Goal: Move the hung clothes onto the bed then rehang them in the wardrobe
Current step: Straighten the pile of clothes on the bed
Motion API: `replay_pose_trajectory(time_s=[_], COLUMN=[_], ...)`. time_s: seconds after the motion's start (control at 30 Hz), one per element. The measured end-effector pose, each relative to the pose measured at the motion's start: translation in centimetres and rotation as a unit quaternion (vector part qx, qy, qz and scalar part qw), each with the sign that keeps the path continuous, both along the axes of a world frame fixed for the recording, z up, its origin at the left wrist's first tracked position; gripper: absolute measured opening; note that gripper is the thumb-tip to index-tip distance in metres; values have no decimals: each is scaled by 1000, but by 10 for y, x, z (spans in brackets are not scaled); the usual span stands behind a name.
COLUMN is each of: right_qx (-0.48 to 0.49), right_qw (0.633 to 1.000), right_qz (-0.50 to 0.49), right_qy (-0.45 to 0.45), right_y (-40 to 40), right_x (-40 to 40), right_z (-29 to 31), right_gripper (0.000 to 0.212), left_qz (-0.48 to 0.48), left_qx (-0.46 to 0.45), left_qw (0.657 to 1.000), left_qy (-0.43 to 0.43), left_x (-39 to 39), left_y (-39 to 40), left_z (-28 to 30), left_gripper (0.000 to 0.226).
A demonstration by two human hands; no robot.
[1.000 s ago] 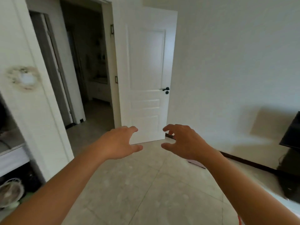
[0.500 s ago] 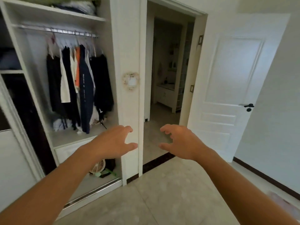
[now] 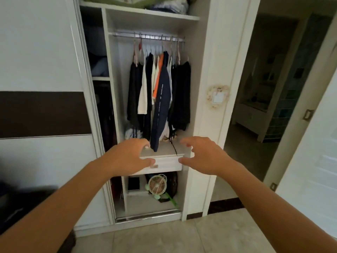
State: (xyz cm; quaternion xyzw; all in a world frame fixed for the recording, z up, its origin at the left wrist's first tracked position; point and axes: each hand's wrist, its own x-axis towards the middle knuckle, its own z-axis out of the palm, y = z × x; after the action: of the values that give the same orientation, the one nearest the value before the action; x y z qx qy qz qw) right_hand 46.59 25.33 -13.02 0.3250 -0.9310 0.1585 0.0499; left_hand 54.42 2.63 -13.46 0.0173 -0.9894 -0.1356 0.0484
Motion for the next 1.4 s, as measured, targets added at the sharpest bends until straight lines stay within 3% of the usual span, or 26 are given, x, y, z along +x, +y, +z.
replay_pose_trajectory(time_s=[0.23,0.5,1.03,1.4], right_qx=[0,3,-37,-47], right_qw=[998,996,998,996], right_qz=[56,89,47,50], right_qy=[11,18,36,51], right_y=[-58,-124,-304,-377], right_x=[-100,-179,-318,-414], right_z=[14,28,62,78], right_gripper=[60,58,58,56], left_qz=[65,100,47,45], left_qx=[9,18,3,9], left_qw=[998,994,997,996], left_qy=[6,29,62,82], left_x=[-67,-137,-307,-405], left_y=[-47,-99,-281,-341], left_z=[11,26,60,71], left_gripper=[75,62,69,67])
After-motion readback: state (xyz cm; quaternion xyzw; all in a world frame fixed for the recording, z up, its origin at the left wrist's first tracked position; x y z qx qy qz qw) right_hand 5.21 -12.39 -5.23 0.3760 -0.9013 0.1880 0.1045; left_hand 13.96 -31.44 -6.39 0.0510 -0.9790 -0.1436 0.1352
